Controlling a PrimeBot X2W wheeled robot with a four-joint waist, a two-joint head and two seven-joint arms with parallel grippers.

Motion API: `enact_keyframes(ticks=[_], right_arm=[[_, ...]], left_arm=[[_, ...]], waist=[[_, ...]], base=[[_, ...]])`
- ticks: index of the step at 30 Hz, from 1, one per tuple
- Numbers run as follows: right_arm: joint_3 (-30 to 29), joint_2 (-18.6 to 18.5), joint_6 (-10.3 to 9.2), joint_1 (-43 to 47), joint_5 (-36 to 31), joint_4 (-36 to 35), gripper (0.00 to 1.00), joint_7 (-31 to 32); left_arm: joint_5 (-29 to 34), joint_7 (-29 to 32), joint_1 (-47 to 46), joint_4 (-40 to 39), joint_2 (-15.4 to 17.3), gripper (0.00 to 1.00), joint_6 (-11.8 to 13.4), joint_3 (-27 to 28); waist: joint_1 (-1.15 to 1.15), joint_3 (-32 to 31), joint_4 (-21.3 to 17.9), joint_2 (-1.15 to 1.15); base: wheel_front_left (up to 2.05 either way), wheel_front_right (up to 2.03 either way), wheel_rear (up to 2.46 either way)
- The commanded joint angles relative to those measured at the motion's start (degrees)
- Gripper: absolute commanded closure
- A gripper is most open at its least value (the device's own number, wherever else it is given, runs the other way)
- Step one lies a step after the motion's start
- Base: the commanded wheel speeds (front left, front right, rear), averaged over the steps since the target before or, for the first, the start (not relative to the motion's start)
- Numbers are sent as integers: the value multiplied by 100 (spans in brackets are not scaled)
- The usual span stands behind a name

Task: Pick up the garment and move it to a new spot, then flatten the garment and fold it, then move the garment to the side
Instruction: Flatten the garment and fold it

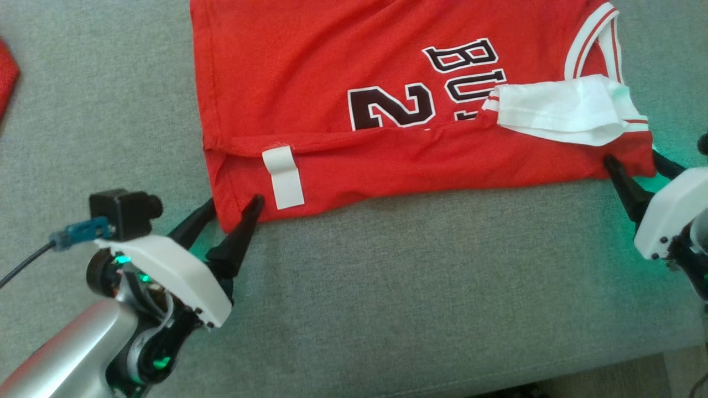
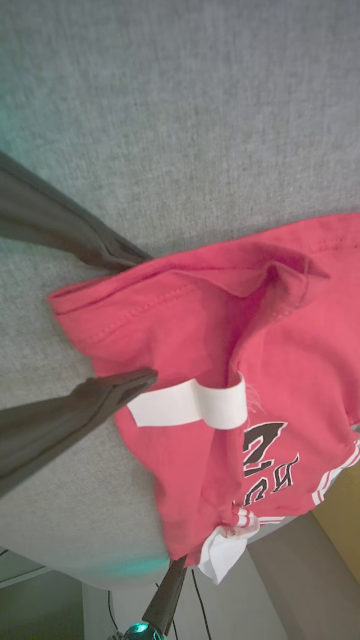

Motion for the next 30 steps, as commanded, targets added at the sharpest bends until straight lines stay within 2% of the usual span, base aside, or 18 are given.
enact_keyframes(ticks=[1,2,3,4,5,6,7,11,14,20,23,26,28,29,30], right_arm=[[138,-195,44,-94,51,-111,0,58],[174,-208,44,-99,71,-78,0,86],[206,-224,44,-108,80,-44,0,104],[238,-239,44,-122,89,-3,0,112],[263,-245,44,-141,110,47,6,116],[285,-241,44,-162,150,106,70,130],[321,-248,44,-189,194,155,100,130],[377,-376,44,-261,389,287,100,152],[320,-620,44,-223,678,259,100,281],[195,-1631,44,411,1307,-119,100,1091],[68,-1899,44,811,1464,-247,100,1285],[18,-1957,44,1092,1500,-318,100,1317],[-22,-1977,44,1338,1465,-373,70,1284],[-16,-1992,44,1444,1443,-404,19,1263],[-28,-1989,44,1533,1427,-422,0,1247]], left_arm=[[54,97,-163,-68,110,0,-32,85],[55,131,-173,-67,111,0,-58,53],[57,149,-182,-61,110,16,-70,38],[66,165,-195,-46,112,71,-79,24],[87,189,-216,-34,121,100,-108,-5],[99,217,-234,-20,128,100,-148,-35],[84,250,-243,-6,131,100,-202,-63],[-64,314,-209,-28,219,100,-385,-47],[-265,253,-71,-157,356,100,-482,98],[-558,34,762,-831,693,100,-565,116],[-519,-170,1209,-1036,658,100,-532,-54],[-475,-310,1459,-1040,542,100,-511,-201],[-435,-466,1626,-937,380,100,-486,-303],[-403,-519,1675,-875,308,99,-497,-361],[-371,-566,1705,-811,236,75,-509,-410]], waist=[[0,6,5,0],[0,10,7,0],[0,14,10,0],[0,17,13,0],[0,15,17,0],[0,6,21,0],[0,-17,26,0],[0,-188,46,0],[0,-385,76,0],[0,-764,178,0],[0,-819,253,0],[0,-866,321,0],[0,-906,382,0],[0,-928,405,0],[0,-957,428,0]], base=[[0,0,0],[0,0,0],[0,0,0],[0,0,0],[0,0,0],[0,0,0],[0,0,0],[0,0,0],[0,0,0],[0,0,0],[0,0,0],[0,0,0],[0,0,0],[0,0,0],[0,0,0]])
